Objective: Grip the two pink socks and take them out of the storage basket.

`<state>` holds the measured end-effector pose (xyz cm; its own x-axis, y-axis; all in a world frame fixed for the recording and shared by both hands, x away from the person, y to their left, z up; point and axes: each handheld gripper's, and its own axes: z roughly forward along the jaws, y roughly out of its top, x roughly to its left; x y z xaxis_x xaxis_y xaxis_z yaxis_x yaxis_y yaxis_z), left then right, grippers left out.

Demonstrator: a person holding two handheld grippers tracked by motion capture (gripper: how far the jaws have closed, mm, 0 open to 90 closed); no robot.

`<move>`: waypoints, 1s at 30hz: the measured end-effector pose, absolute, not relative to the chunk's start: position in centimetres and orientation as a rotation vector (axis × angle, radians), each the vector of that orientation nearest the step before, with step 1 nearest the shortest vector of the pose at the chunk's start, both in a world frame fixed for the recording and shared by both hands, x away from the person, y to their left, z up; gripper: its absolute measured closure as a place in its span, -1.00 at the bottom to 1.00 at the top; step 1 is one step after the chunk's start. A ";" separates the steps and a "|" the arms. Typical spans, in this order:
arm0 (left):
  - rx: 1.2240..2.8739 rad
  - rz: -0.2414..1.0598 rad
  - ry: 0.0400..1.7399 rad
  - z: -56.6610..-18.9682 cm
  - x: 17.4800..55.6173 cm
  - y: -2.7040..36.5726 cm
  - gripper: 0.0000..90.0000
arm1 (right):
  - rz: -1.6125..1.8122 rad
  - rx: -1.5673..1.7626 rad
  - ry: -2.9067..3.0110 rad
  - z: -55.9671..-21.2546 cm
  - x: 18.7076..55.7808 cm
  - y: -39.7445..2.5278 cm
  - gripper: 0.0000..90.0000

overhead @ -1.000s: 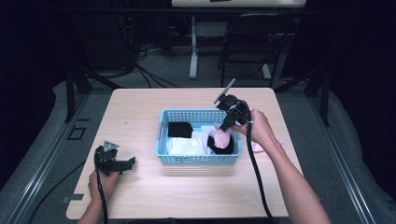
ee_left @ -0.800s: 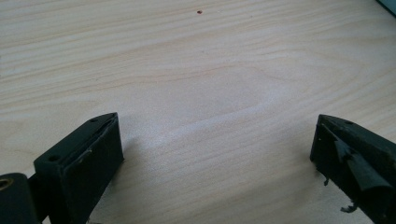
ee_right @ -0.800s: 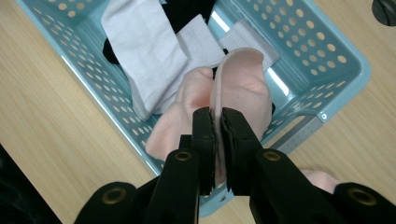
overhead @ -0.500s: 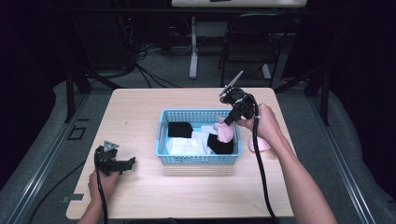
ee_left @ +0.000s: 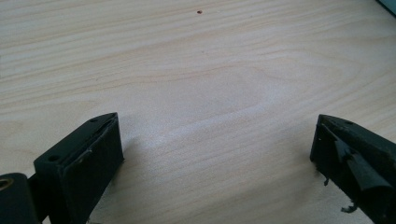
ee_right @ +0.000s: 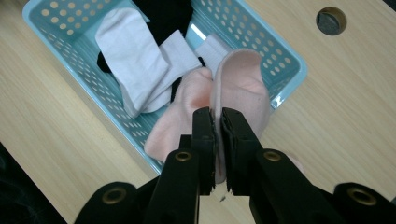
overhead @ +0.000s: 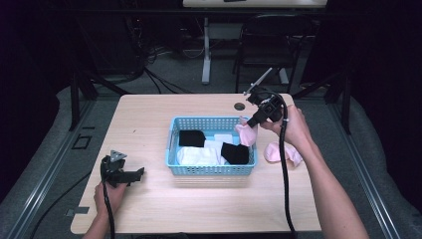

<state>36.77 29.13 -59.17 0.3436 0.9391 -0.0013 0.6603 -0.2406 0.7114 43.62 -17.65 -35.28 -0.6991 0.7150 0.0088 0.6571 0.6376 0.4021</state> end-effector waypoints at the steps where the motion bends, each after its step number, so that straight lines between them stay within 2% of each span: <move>1: 1.988 0.583 1.392 -59.2 36.8 29.1 -0.95 | 0.581 1.149 2.691 -35.1 43.5 -18.1 0.87; 30: 1.990 0.581 1.393 -59.2 36.8 29.1 -0.95 | 0.531 1.317 2.586 -34.5 43.2 -25.0 0.87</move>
